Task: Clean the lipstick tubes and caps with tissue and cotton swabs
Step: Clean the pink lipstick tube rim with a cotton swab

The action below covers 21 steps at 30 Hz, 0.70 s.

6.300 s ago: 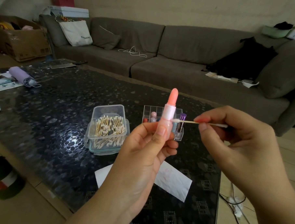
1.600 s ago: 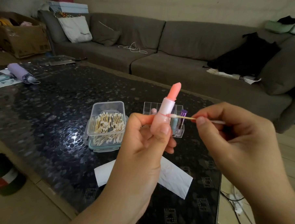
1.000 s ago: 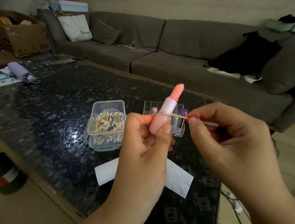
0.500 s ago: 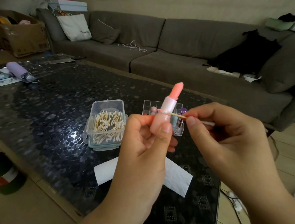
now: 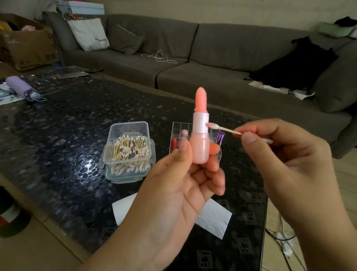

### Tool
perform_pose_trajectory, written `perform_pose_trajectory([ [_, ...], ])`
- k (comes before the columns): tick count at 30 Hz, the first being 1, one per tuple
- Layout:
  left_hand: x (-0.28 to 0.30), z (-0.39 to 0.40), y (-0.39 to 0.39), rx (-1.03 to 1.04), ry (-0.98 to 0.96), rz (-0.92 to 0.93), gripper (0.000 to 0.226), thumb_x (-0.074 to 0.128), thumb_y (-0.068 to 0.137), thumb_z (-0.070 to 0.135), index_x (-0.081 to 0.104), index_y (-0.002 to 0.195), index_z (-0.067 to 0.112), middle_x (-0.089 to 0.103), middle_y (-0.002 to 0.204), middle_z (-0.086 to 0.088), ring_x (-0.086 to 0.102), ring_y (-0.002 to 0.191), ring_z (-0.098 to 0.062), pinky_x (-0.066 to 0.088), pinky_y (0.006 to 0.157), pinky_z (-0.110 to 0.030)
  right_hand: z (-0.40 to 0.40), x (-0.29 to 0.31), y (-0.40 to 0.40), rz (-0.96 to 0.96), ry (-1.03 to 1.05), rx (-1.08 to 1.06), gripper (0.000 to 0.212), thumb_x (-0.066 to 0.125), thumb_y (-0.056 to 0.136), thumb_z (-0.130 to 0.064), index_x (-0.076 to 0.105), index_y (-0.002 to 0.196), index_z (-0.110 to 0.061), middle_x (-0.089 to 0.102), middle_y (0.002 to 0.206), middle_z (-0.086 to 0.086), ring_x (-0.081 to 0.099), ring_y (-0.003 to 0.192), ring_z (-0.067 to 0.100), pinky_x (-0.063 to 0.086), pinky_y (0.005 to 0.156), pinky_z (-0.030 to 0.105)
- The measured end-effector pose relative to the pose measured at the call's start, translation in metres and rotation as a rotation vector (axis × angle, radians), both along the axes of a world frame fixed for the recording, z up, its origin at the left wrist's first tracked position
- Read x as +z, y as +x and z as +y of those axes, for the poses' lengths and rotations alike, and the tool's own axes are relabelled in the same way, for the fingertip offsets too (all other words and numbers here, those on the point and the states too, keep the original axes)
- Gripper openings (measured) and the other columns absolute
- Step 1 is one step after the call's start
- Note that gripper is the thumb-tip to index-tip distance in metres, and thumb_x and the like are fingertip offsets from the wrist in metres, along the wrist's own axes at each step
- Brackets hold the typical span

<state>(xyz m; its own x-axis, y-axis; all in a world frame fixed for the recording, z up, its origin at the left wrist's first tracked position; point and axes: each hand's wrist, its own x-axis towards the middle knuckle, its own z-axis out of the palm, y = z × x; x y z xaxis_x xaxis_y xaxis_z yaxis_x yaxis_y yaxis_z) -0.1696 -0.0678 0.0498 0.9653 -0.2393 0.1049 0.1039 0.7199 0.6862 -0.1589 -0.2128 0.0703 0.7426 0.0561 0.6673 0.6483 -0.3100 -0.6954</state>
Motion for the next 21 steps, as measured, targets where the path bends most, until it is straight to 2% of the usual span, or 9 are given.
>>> perform_pose_trajectory([
  [4,0.0009,0.0000,0.0005,-0.049,-0.023,0.045,0.038,0.050,0.082,0.036,0.073,0.078,0.007,0.054,0.062,-0.005,0.053,0.053,-0.013,0.048,0.050,-0.023,0.0016,0.0015,-0.0023,-0.022,-0.058,0.019,0.010,0.057,0.084,-0.022,0.067,0.082,-0.026,0.061,0.073,0.008,0.051,0.057,0.018,0.042,0.051,0.012],
  [7,0.0010,-0.0002,0.0008,-0.042,-0.003,0.040,0.037,0.050,0.082,0.037,0.074,0.077,0.009,0.054,0.063,-0.004,0.053,0.053,-0.012,0.048,0.050,-0.022,0.0004,0.0021,-0.0026,-0.039,-0.046,-0.042,0.010,0.056,0.085,-0.025,0.066,0.084,-0.027,0.063,0.077,0.007,0.054,0.059,0.019,0.044,0.049,0.016],
  [13,0.0003,-0.0017,0.0003,0.035,0.035,0.051,0.038,0.056,0.078,0.033,0.067,0.094,0.000,0.056,0.064,-0.006,0.055,0.054,-0.013,0.049,0.050,-0.022,0.0043,0.0035,-0.0075,-0.078,-0.122,-0.058,0.010,0.057,0.085,-0.024,0.066,0.083,-0.026,0.061,0.071,0.007,0.053,0.053,0.019,0.042,0.043,0.019],
  [15,0.0003,-0.0022,-0.0001,0.056,0.049,0.045,0.042,0.057,0.077,0.032,0.062,0.100,-0.004,0.058,0.064,-0.006,0.056,0.055,-0.013,0.049,0.051,-0.022,0.0035,0.0040,-0.0070,-0.096,-0.102,-0.082,0.009,0.057,0.086,-0.025,0.065,0.084,-0.028,0.063,0.076,0.005,0.056,0.056,0.019,0.046,0.046,0.022],
  [17,0.0015,-0.0028,-0.0011,0.076,0.050,0.048,0.045,0.058,0.081,0.034,0.060,0.101,-0.006,0.058,0.064,-0.006,0.057,0.055,-0.012,0.050,0.052,-0.021,0.0026,0.0043,-0.0064,-0.101,-0.080,-0.093,0.010,0.056,0.087,-0.026,0.065,0.086,-0.031,0.065,0.079,0.002,0.059,0.061,0.019,0.049,0.049,0.026],
  [21,0.0020,-0.0033,-0.0019,0.103,0.060,0.053,0.043,0.057,0.087,0.034,0.059,0.101,-0.006,0.057,0.063,-0.006,0.056,0.054,-0.012,0.049,0.051,-0.021,0.0038,0.0036,-0.0070,-0.107,-0.152,-0.102,0.010,0.055,0.086,-0.027,0.065,0.084,-0.029,0.061,0.073,0.004,0.054,0.055,0.018,0.044,0.045,0.024],
])
